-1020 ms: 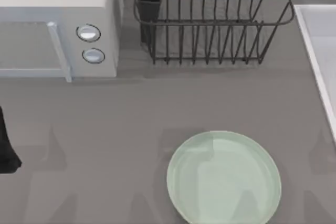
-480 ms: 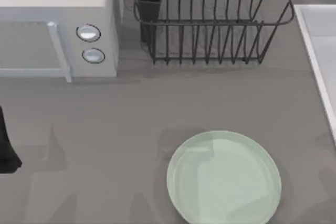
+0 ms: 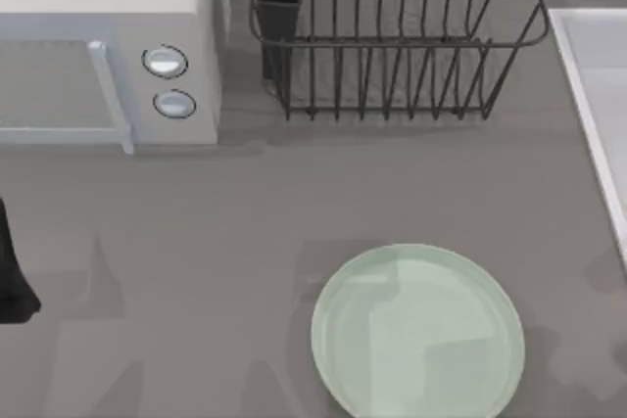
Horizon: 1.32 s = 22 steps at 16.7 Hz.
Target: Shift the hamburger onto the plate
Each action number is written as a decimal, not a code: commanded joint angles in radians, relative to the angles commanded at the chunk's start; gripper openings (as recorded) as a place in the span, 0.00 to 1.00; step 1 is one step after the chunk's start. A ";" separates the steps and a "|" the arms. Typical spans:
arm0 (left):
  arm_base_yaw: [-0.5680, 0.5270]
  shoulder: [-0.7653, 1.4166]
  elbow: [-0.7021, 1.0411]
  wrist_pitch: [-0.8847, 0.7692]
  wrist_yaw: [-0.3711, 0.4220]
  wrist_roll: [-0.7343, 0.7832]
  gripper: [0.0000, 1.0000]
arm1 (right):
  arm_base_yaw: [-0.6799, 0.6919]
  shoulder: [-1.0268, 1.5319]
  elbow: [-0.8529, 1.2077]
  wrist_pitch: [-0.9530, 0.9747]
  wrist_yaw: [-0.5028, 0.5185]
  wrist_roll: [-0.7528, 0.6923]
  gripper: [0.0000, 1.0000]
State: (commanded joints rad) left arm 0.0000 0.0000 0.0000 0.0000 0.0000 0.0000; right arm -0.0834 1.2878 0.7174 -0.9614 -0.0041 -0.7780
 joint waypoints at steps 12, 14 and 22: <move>0.000 0.000 0.000 0.000 0.000 0.000 1.00 | 0.002 0.109 -0.062 0.139 -0.001 -0.015 1.00; 0.000 0.000 0.000 0.000 0.000 0.000 1.00 | 0.002 0.160 -0.110 0.240 -0.001 -0.014 1.00; 0.000 0.000 0.000 0.000 0.000 0.000 1.00 | 0.003 0.238 -0.182 0.386 -0.001 -0.012 1.00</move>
State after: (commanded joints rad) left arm 0.0000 0.0000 0.0000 0.0000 0.0000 0.0000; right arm -0.0802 1.5253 0.5356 -0.5755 -0.0053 -0.7899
